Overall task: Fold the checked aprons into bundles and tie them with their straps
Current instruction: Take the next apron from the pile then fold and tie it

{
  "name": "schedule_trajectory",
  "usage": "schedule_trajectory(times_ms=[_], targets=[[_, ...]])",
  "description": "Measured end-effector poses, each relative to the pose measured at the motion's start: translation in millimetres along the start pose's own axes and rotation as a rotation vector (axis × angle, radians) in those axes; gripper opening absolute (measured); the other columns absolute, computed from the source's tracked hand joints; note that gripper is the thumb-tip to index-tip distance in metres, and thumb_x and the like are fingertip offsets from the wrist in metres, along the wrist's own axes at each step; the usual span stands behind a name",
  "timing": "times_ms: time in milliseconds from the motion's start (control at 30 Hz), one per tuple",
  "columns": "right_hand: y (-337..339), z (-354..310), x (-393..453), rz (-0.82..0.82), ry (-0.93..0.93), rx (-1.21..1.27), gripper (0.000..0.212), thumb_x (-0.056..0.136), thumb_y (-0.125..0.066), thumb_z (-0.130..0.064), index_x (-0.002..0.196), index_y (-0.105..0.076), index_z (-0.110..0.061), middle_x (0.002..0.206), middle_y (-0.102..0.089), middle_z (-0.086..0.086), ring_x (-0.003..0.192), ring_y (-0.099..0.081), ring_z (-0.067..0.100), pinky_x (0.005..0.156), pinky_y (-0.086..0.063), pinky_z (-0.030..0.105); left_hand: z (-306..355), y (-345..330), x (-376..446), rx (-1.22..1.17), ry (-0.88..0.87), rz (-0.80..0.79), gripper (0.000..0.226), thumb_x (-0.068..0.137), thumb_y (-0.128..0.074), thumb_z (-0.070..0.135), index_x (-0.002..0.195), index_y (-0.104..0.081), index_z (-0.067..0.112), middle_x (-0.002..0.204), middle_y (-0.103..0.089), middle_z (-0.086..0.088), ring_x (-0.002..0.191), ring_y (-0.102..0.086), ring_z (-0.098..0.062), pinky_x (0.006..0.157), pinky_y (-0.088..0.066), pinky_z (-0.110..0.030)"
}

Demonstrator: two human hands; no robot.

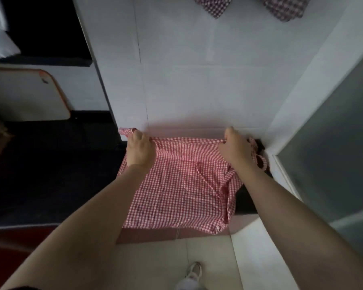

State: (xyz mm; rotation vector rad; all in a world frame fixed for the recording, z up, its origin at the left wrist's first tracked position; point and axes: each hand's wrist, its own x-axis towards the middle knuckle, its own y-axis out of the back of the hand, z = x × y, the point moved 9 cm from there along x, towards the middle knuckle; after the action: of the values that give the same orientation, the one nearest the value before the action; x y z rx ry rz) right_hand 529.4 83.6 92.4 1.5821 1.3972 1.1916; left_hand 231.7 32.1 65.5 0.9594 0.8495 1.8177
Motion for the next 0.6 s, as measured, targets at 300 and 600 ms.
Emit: schedule_trajectory(times_ms=[300, 600], targets=[[-108, 22, -148, -1.284, -0.249, -0.322, 0.055, 0.088, -0.07, -0.037, 0.134, -0.052, -0.012, 0.125, -0.062, 0.008, 0.092, -0.07, 0.024, 0.075, -0.058, 0.038, -75, -68, -112, 0.56, 0.137, -0.961, 0.054, 0.092, -0.052, 0.051, 0.13, -0.061, 0.014, 0.13, -0.061, -0.004, 0.118, -0.058, -0.027, 0.099, -0.046, -0.038], [-190, 21, -139, -0.855, -0.113, -0.049, 0.038, 0.099, -0.047, -0.024, 0.134, -0.053, -0.012, 0.133, -0.056, 0.011, 0.112, -0.057, 0.027, 0.099, -0.046, 0.036, -72, -138, -128, 0.363, 0.055, -0.883, 0.045, 0.097, -0.047, 0.029, 0.14, -0.05, 0.015, 0.143, -0.049, -0.01, 0.128, -0.051, -0.03, 0.101, -0.047, -0.042]])
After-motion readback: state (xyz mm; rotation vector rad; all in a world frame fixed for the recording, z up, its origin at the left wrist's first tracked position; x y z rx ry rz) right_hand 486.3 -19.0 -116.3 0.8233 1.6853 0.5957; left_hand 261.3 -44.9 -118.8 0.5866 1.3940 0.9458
